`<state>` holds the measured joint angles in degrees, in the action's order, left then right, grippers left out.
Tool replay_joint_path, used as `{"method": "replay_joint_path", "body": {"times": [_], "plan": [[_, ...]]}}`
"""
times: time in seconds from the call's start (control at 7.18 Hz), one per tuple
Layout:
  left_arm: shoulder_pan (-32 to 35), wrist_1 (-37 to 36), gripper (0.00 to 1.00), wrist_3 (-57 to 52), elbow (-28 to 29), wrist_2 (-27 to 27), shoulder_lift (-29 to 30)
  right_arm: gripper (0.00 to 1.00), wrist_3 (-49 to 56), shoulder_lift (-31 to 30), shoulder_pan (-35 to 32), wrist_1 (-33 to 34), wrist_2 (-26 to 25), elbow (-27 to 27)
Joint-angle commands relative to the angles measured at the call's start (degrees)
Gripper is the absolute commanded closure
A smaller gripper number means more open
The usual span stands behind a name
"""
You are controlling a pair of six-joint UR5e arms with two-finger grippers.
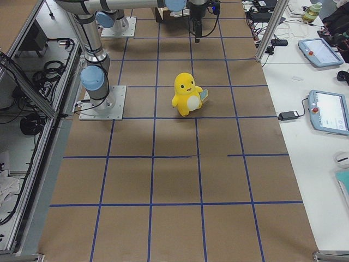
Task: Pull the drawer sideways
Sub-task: 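Open the left gripper and lift it off the handle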
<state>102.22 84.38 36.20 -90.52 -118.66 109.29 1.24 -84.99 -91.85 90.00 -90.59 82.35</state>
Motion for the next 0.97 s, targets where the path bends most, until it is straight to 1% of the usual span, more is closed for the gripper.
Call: {"method": "replay_joint_path", "body": {"times": [0.0,0.28,0.42,0.56,0.7,0.84], "plan": [[-0.4,0.5,0.00,-3.2,0.8,10.6,-4.6,0.00,0.0,0.0,0.0,0.0,0.1,0.0],[-1.4,2.1,0.00,-13.1,0.7,11.5,-10.1,0.00,0.0,0.0,0.0,0.0,0.1,0.0],[-2.2,2.7,0.00,-15.3,0.7,12.2,-12.6,0.00,0.0,0.0,0.0,0.0,0.1,0.0],[-4.3,2.3,0.00,-21.6,0.8,16.8,-14.4,0.00,0.0,0.0,0.0,0.0,0.1,0.0],[-7.0,2.4,0.00,-26.6,0.8,20.0,-16.5,0.00,0.0,0.0,0.0,0.0,0.1,0.0],[-9.4,2.6,0.00,-31.1,0.8,20.4,-18.3,0.00,0.1,0.0,0.0,0.0,0.0,0.0]]}}
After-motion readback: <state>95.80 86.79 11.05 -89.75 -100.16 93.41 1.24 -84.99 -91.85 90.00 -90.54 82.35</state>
